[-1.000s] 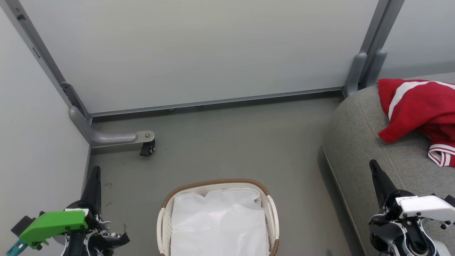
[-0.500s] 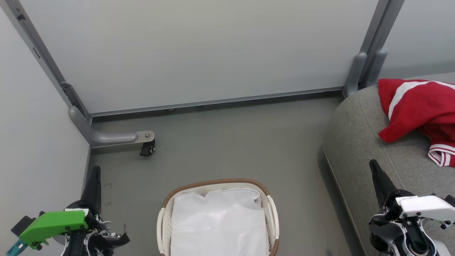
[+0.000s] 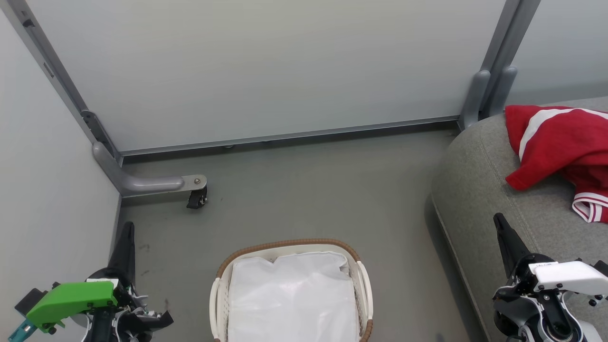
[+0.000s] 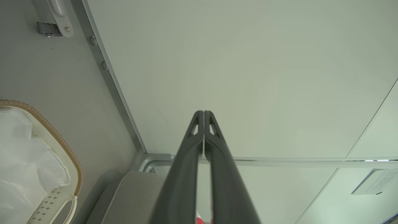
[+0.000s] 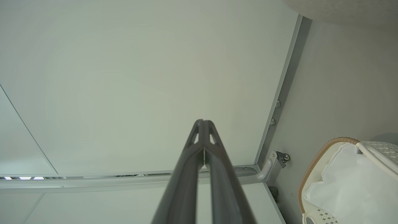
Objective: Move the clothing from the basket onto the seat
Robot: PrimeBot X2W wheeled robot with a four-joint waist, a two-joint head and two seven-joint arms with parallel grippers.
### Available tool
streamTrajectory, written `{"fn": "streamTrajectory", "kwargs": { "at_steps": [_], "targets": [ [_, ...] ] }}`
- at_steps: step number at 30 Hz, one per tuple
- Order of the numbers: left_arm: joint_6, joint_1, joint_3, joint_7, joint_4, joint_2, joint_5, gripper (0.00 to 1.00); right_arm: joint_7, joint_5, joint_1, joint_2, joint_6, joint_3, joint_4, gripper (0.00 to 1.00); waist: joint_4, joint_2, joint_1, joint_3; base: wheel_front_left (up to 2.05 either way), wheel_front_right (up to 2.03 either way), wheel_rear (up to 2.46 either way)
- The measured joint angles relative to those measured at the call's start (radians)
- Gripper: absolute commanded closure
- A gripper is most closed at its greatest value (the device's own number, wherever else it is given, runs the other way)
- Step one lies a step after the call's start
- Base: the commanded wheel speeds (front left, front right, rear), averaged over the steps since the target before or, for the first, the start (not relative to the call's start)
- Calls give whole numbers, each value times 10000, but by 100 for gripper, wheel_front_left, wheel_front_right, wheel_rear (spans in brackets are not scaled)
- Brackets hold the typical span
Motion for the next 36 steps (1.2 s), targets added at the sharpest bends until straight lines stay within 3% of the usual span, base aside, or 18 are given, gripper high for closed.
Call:
{"fn": "streamTrajectory", "kwargs": {
  "at_steps": [36],
  "targets": [
    [0,0,0,0,-2,0,0,100,0,0,-1,-2,0,0,-2,100,0,0,0,0,0,0,0]
  ]
}}
